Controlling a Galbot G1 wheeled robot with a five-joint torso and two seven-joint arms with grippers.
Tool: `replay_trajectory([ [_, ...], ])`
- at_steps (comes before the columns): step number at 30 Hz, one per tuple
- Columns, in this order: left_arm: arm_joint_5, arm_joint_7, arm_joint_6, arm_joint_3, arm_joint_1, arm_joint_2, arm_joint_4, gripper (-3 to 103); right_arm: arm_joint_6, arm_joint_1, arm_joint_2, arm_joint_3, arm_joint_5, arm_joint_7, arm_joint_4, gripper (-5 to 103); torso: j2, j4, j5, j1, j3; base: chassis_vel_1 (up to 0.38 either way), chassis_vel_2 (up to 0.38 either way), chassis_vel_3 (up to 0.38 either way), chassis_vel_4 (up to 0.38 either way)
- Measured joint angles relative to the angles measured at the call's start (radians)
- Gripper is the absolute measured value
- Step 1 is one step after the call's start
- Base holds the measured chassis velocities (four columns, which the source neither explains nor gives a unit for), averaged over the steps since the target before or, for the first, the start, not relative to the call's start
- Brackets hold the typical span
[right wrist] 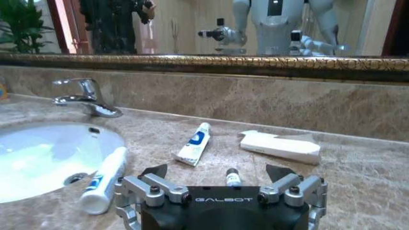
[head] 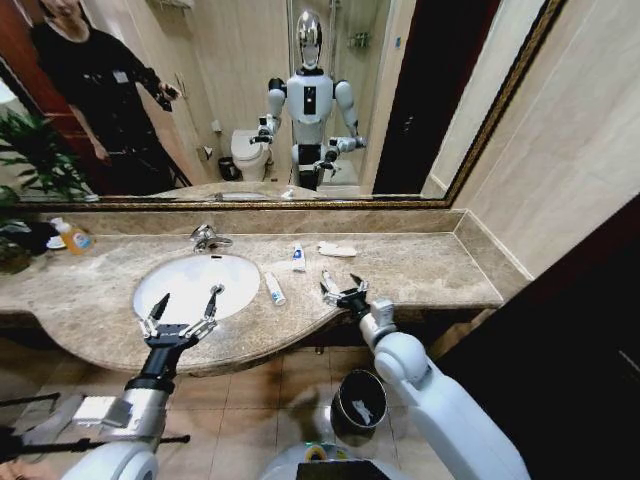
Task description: Pick up the trash from the sink and place it in the trash bin.
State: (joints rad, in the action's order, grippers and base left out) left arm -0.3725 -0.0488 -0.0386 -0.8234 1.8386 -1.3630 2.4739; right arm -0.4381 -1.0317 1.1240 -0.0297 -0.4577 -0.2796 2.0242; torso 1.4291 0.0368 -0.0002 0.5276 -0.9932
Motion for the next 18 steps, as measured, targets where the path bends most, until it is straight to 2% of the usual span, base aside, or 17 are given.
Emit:
replay_trajectory([
  [5, 0.0, 0.0, 0.0, 0.0, 0.0, 0.0, 0.0, 100, 0.002, 0.075, 0.012, 0.054, -0.049, -0.014, -0.072, 100, 0.0, 0.0, 0.0, 0.0, 0.0, 0.0, 0.0, 0.0, 0.0],
  [10, 0.0, 0.0, 0.0, 0.0, 0.0, 0.0, 0.0, 100, -0.001, 0.158, 0.032, 0.125, -0.09, -0.063, -0.148, 100, 0.0, 0.0, -0.0001, 0.0, 0.0, 0.0, 0.0, 0.0, 0.0],
  [11, 0.0, 0.0, 0.0, 0.0, 0.0, 0.0, 0.0, 100, -0.004, 0.231, 0.053, 0.165, -0.097, -0.09, -0.229, 100, 0.0, 0.0001, -0.0001, 0.0, 0.0, 0.0, 0.0, 0.0, 0.0],
  [18, 0.0, 0.0, 0.0, 0.0, 0.0, 0.0, 0.0, 100, -0.027, 0.33, 0.093, 0.177, -0.09, -0.118, -0.379, 100, 0.0, 0.0002, 0.0001, 0.0, 0.0, 0.0, 0.0, 0.0, 0.0],
])
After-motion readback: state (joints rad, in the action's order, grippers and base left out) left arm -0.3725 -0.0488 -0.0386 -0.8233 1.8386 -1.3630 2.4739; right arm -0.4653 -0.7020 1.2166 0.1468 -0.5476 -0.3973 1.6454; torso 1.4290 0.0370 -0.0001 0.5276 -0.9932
